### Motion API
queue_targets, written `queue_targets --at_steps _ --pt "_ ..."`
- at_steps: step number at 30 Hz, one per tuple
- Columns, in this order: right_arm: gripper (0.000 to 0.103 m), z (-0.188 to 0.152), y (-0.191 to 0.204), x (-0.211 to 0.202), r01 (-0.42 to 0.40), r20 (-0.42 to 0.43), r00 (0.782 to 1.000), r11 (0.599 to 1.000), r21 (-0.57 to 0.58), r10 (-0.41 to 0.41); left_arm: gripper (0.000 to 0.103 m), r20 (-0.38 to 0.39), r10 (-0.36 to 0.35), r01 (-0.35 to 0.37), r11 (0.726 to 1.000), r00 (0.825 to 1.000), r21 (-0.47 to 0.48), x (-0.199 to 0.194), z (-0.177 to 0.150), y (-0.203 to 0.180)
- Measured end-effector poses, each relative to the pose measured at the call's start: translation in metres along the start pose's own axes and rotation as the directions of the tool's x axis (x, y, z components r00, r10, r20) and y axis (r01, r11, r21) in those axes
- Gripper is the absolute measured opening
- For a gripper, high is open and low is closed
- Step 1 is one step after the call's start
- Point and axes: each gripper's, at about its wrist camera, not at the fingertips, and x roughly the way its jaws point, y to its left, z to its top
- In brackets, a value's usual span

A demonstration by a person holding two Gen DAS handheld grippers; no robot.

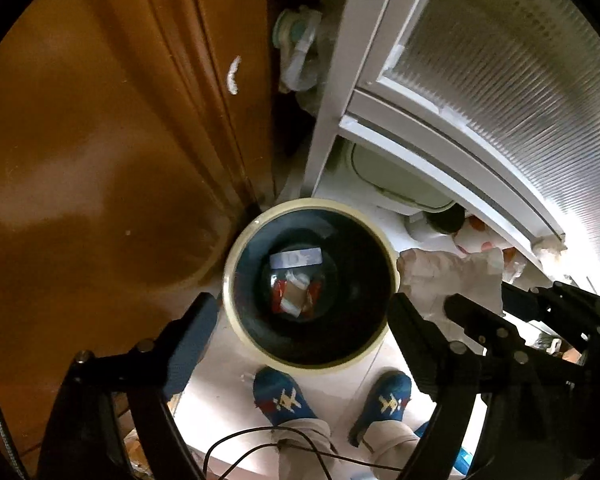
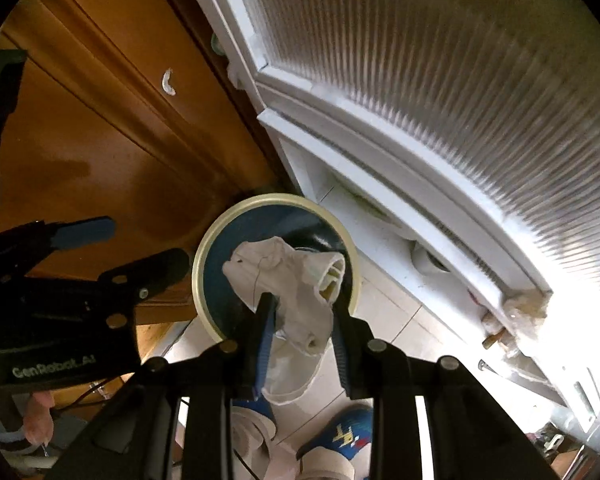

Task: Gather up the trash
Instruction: 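Open both grippers to drop the tube and tissue into the bin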

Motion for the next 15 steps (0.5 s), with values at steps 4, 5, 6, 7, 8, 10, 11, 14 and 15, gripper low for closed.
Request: queue_targets --at_steps 4,5,6,7,8,10,11,14,15 --pt "0.03 0.005 0.005 0.003 -0.018 -0.007 1.0 1.0 0.001 0.018 0.086 0.023 0.022 -0.022 1.0 1.0 -0.004 -0.008 -0.001 0.009" --pt "0.033 0.004 0.005 0.003 -0.024 -0.006 1.0 1.0 0.004 0.024 0.086 0.027 0.027 -0.026 1.0 0.999 -0.003 -0.01 -0.002 0.012" --pt "0.034 0.008 0.006 0.004 -0.034 -0.003 0.999 0.999 0.007 0.034 0.086 0.031 0.032 -0.032 0.999 0.999 -0.002 -0.013 -0.002 0.013" --pt "0.035 0.01 0.006 0.003 -0.04 0.001 0.999 0.999 0.015 0.04 0.086 0.033 0.034 -0.034 0.999 0.999 -0.002 -0.015 -0.003 0.013" --pt "0.035 0.012 0.007 0.001 -0.044 0.005 0.999 0.999 0.018 0.044 0.086 0.036 0.041 -0.041 0.999 0.998 -0.002 -0.018 -0.004 0.014" --pt "0.042 0.016 0.006 0.0 -0.04 0.015 0.999 0.999 0.017 0.04 0.086 0.041 0.044 -0.044 0.999 0.998 -0.007 -0.021 -0.005 0.016" --pt "0.046 0.018 0.006 -0.001 -0.038 0.019 0.999 0.999 0.012 0.038 0.086 0.041 0.044 -0.043 0.999 0.998 -0.012 -0.023 -0.005 0.017" --pt "0.051 0.02 0.002 -0.002 -0.055 0.032 0.998 0.998 0.004 0.054 0.086 0.042 0.044 -0.043 0.999 0.998 -0.025 -0.031 -0.008 0.02" --pt "0.052 0.022 0.003 -0.003 -0.058 0.037 0.998 0.998 0.002 0.058 0.086 0.043 0.045 -0.044 0.999 0.998 -0.027 -0.032 -0.007 0.02"
